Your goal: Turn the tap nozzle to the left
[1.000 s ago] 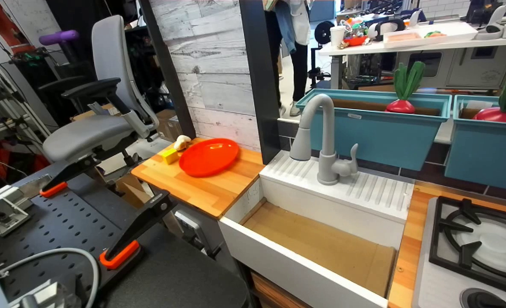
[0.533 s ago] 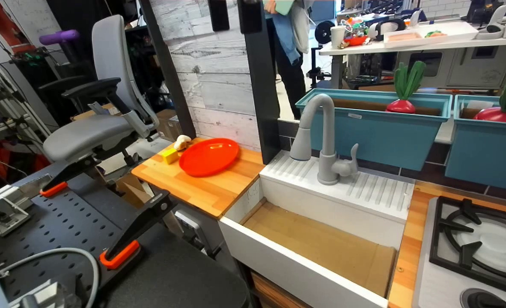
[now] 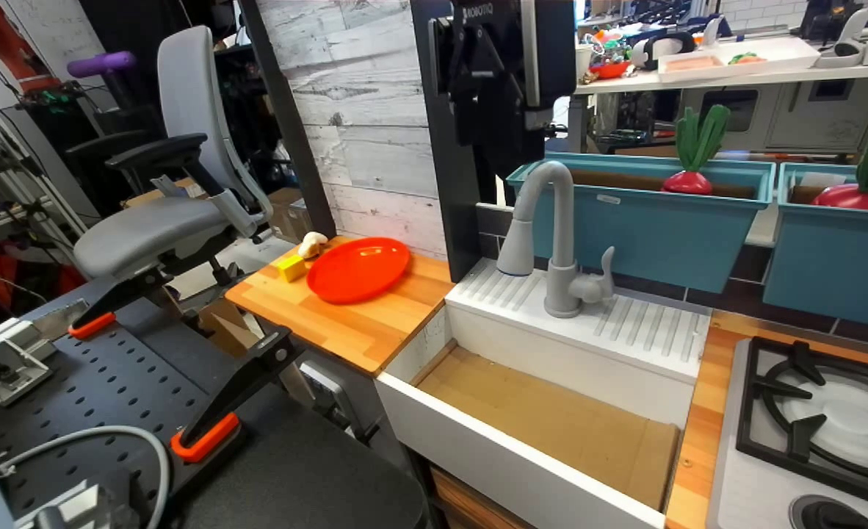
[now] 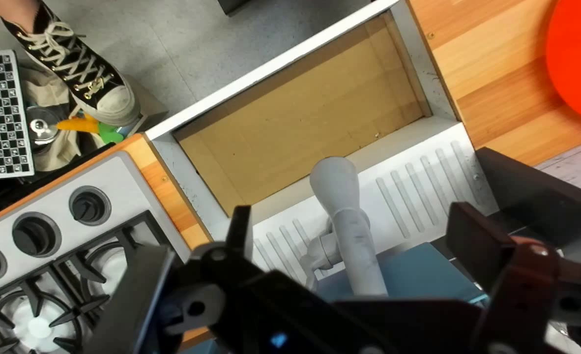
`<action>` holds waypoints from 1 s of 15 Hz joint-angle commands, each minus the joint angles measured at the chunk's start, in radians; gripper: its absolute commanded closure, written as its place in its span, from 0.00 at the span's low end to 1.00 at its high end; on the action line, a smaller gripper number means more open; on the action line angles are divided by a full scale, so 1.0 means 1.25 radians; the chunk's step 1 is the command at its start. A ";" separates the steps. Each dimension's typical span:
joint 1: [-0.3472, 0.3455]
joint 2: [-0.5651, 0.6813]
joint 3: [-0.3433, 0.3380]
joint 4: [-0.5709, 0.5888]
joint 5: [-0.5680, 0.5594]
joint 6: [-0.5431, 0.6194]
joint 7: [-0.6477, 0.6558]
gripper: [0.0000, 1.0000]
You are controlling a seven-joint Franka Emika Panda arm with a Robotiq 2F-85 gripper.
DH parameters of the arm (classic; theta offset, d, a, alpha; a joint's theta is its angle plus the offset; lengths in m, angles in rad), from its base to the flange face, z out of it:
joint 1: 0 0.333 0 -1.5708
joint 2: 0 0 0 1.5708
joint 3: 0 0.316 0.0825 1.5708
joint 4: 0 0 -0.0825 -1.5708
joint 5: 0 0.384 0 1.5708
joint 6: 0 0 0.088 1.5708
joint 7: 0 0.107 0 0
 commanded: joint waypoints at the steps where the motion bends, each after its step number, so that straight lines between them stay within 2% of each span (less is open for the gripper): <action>1: -0.010 0.088 0.019 0.086 0.013 0.017 0.006 0.00; 6: -0.013 0.154 0.027 0.148 0.012 0.009 0.005 0.00; 7: -0.014 0.163 0.028 0.157 0.014 0.005 0.005 0.25; 8: -0.015 0.169 0.027 0.166 0.012 -0.001 0.003 0.26; 15: -0.025 0.206 0.030 0.210 0.019 -0.008 0.004 0.82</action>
